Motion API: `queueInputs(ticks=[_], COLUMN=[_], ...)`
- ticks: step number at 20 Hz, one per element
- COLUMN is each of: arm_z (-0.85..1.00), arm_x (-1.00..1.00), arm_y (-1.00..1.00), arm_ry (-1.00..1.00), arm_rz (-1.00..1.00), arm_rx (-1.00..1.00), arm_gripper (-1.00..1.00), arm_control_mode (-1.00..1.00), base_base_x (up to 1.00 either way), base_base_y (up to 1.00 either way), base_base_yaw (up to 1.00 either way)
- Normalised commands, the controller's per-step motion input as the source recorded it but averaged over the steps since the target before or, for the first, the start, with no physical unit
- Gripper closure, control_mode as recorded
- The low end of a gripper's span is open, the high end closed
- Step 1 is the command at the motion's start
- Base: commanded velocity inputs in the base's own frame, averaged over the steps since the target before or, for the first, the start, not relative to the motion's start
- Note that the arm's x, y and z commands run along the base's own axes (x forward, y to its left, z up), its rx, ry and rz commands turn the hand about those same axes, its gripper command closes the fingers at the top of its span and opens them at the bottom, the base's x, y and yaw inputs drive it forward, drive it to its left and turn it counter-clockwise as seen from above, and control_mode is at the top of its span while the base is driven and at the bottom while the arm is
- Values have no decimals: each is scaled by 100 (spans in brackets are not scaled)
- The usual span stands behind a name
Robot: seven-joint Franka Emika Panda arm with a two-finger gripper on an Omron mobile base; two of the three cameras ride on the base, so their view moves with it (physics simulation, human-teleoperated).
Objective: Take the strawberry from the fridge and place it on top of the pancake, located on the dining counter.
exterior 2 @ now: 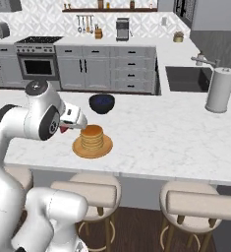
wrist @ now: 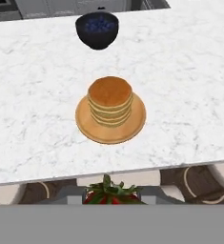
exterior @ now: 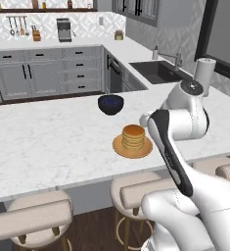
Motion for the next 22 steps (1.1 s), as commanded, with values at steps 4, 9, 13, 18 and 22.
queueInputs(ticks=[4, 9, 13, 18, 22], arm_z=[-31, -56, -61, -57, -38], arm_x=[100, 100, 100, 52, 50], arm_y=[2, 0, 0, 0, 0], arm_ry=[16, 19, 9, 6, 0], arm_rz=[0, 0, 0, 0, 0], arm_rx=[0, 0, 0, 0, 0], arm_gripper=[100, 100, 100, 100, 100], arm_control_mode=[-100, -100, -100, -100, -100], base_base_x=[0, 0, 0, 0, 0], base_base_y=[0, 0, 0, 0, 0], base_base_yaw=[0, 0, 0, 0, 0])
